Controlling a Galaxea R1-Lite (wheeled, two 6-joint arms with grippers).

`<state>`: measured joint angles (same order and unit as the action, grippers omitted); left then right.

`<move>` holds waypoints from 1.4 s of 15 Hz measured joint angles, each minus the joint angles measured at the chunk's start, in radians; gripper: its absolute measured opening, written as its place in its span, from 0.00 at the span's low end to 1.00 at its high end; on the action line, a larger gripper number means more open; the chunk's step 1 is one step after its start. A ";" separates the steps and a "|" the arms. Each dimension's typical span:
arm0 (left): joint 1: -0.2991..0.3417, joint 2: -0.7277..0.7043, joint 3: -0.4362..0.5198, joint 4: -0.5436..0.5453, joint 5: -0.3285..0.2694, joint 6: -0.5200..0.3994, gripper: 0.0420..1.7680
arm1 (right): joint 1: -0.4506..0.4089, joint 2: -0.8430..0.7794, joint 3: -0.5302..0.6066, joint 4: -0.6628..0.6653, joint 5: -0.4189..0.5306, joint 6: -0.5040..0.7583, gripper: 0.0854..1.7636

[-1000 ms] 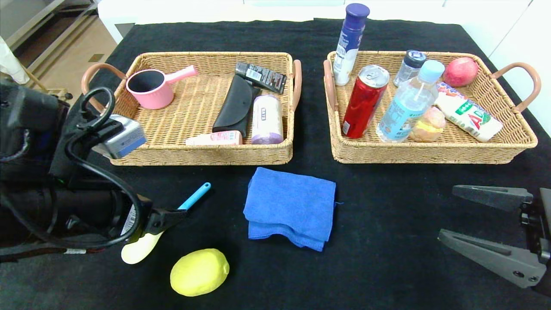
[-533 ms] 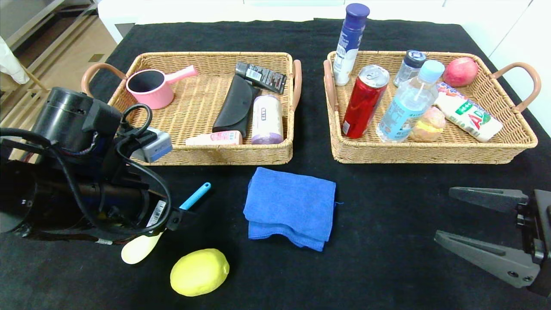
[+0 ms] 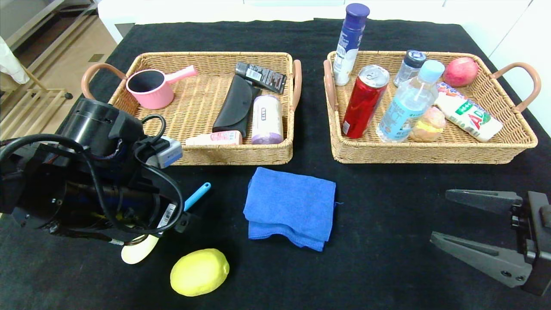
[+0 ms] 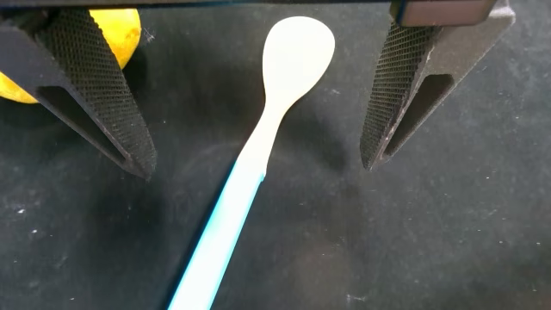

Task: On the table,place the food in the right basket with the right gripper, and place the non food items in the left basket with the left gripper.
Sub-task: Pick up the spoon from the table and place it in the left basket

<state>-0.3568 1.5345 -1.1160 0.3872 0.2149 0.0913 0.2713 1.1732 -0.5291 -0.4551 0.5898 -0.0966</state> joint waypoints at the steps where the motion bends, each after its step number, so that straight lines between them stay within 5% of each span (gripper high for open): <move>1: 0.001 0.002 0.000 -0.002 0.000 -0.001 0.97 | 0.000 0.001 0.001 0.000 0.000 -0.001 0.97; 19: 0.030 0.044 0.001 -0.029 -0.019 -0.008 0.97 | 0.000 0.011 0.009 -0.003 0.001 -0.002 0.97; 21: 0.029 0.046 0.006 -0.031 -0.024 -0.008 0.77 | 0.000 0.012 0.009 -0.004 0.001 -0.002 0.97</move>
<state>-0.3281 1.5802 -1.1102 0.3560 0.1913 0.0836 0.2717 1.1849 -0.5200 -0.4587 0.5906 -0.0985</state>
